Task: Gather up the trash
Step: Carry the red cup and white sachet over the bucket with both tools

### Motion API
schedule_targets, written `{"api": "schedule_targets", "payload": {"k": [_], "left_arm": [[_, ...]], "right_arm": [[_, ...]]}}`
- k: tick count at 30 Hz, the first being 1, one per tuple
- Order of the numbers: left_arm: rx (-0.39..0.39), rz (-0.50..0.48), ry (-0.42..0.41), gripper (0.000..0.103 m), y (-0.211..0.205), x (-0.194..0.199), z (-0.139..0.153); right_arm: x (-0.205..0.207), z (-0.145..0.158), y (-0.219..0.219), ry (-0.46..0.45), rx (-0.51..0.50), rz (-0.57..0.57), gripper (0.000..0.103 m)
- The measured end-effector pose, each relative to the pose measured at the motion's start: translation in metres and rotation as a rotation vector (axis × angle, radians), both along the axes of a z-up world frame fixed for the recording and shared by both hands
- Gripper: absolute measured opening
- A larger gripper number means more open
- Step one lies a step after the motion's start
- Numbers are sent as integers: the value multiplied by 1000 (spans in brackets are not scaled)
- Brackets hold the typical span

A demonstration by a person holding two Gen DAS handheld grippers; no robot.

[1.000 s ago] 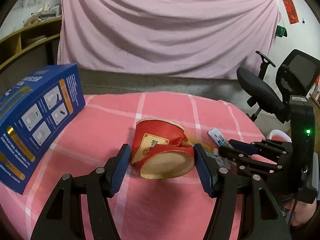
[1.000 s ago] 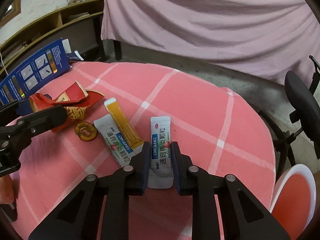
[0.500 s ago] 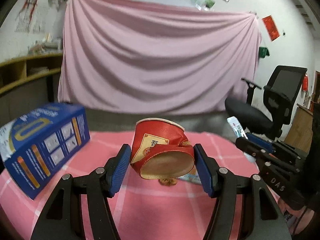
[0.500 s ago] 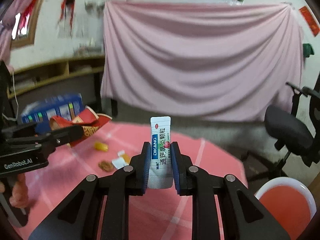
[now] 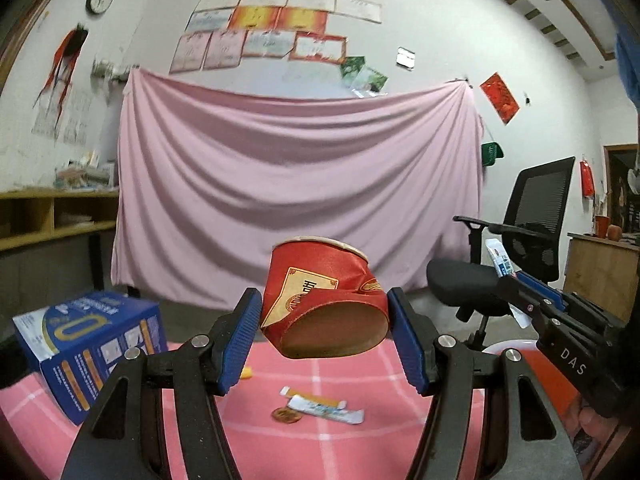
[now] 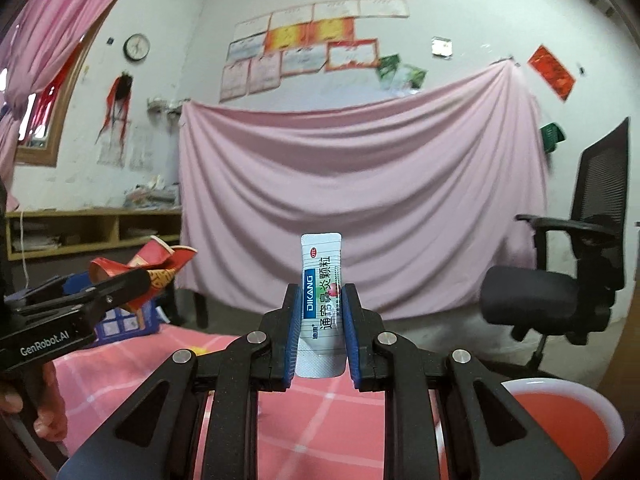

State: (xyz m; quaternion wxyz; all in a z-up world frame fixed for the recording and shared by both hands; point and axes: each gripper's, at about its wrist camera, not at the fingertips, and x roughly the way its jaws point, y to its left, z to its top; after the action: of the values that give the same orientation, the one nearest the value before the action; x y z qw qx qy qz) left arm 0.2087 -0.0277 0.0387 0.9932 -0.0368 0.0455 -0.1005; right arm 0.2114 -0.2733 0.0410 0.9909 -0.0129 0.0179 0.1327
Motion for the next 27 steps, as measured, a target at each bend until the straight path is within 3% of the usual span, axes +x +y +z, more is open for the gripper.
{"api": "schedule_targets", "payload": {"k": [12,21,27], "left_arm": [[15,-151,-20,58,-89,-5,30],[55,-252,23,58,-154,3,37],[79,-319,116,58,-200,19,30]], "right_arm": [[-22,10,-69,-34,72,-118,18],[-28,-5,-126,67,125,-186,18],[-21,-13,-154,181,176,-203,18]]}}
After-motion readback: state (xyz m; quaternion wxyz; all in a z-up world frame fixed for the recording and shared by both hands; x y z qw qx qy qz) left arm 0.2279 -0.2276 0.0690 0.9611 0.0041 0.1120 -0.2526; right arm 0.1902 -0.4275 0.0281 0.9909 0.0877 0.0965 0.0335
